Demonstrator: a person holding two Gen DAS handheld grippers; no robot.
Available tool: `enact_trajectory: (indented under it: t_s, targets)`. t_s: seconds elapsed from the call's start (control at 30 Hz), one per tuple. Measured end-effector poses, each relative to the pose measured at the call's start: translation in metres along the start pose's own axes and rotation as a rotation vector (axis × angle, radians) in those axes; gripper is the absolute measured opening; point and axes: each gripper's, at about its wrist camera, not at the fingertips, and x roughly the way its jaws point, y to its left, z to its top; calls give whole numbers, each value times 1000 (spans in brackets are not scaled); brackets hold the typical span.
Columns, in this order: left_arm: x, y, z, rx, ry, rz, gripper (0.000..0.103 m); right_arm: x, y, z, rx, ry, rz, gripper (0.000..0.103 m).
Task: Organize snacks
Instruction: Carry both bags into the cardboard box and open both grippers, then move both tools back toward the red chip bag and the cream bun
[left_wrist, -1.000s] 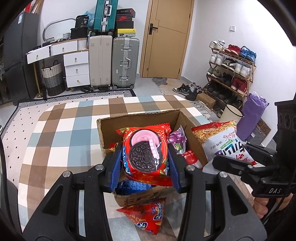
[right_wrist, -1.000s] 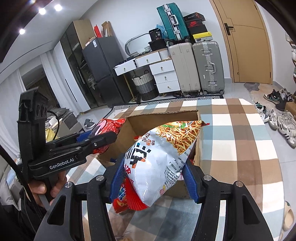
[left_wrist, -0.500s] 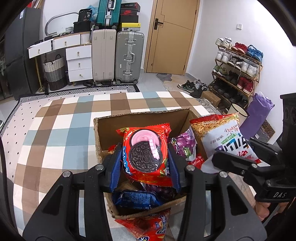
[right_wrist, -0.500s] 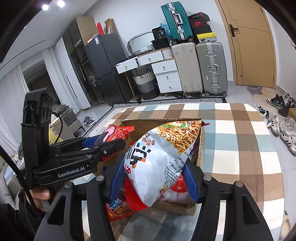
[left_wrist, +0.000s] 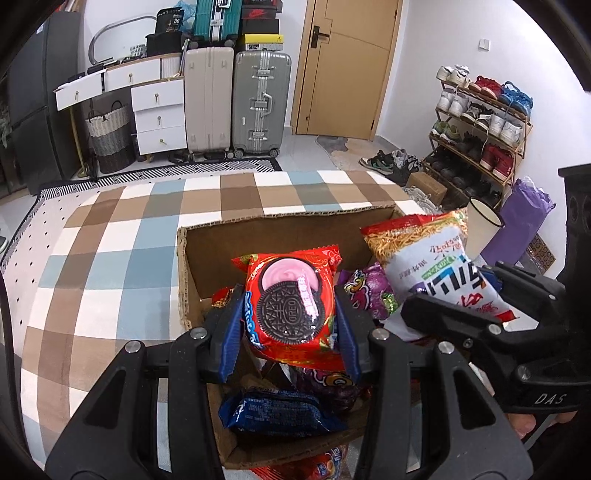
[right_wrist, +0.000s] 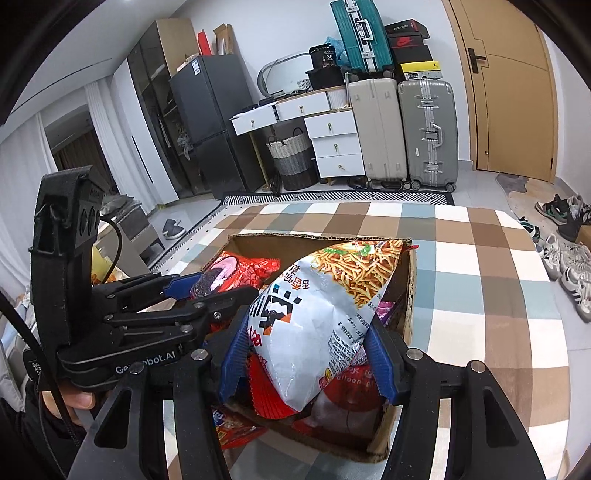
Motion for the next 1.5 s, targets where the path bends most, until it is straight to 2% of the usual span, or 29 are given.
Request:
enact_trajectory:
  t_s: [0.3,0.53,0.6,0.63,0.67,0.73,0.77,0.8,0.87,1.03,1.1,1.13,1.5]
  targets:
    - [14,0,-1,9,16,12,42,18,-8,2,-21,6,0,59]
    - [16,-2,-2,20,18,20,42,17,-15,3,-23,-5,8,59]
    - [15,0,-1,5,25,12,43,13,-17,4,-14,-12,9,63]
    - [15,-1,-1,0,27,8,43,10,-17,5,-12,-22,7,70]
    - [13,0,-1,-8,33,-1,46,4,-17,5,-14,-41,8,74]
    - [7,0,-2,-13,35,-13,57,-7,-14,5,-22,-69,3,89]
    - [3,-1,-2,-11,30,-7,69,-11,-14,5,-24,-78,-1,92]
    - [-1,-2,-3,-8,22,-13,77,-16,-13,5,-25,-86,-7,95]
    - [-12,-7,-5,6,0,-5,88,-26,-13,4,-17,-94,-33,99]
    - [-35,-10,-15,20,-14,10,90,-48,-18,-5,45,-86,-75,103]
    - [-44,-9,-19,9,-23,21,100,-53,-16,-9,46,-83,-86,103]
    - [-50,-8,-22,4,-33,25,101,-56,-15,-11,43,-83,-93,103]
    - [-113,-3,-54,15,-78,72,102,-80,10,-38,31,-48,-131,103]
